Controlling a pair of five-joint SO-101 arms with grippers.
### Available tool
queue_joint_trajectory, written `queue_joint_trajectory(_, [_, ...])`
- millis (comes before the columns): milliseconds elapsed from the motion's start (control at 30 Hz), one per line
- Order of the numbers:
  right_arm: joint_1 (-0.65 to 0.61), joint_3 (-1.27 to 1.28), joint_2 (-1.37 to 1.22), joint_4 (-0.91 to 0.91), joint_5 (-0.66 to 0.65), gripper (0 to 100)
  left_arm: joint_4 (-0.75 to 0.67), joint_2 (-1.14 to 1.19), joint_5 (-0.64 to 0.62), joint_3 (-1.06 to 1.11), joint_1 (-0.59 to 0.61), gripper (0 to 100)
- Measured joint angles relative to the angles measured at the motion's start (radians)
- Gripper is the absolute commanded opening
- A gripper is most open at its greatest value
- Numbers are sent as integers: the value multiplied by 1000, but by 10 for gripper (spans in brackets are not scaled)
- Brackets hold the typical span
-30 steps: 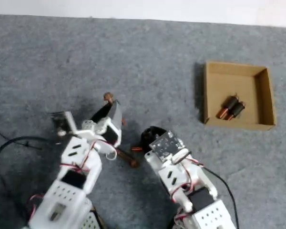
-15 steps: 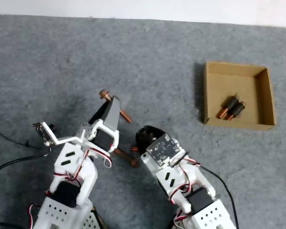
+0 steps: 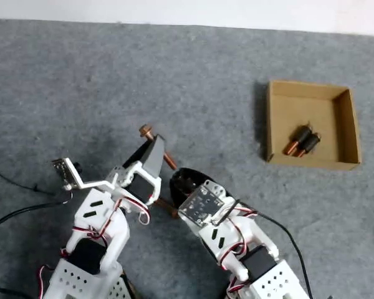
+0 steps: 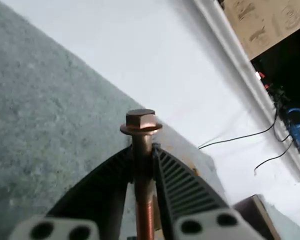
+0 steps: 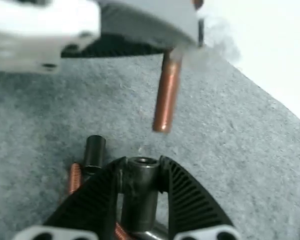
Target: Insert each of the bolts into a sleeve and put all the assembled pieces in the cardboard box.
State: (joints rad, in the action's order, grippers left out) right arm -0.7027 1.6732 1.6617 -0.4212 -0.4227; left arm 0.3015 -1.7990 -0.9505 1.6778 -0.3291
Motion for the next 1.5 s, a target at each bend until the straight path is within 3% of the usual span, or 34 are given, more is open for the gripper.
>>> queue_joint_trajectory(267, [17,2,0,32,-9,5,64,-2,103,0,-54,6])
queue_joint_trajectory(1100, [8,2,0,38,-95,5,64,-2,109,0,-51,6])
queue_joint_trajectory(1500, [8,2,0,38,-43,5,64,-2,106,0,-28,6])
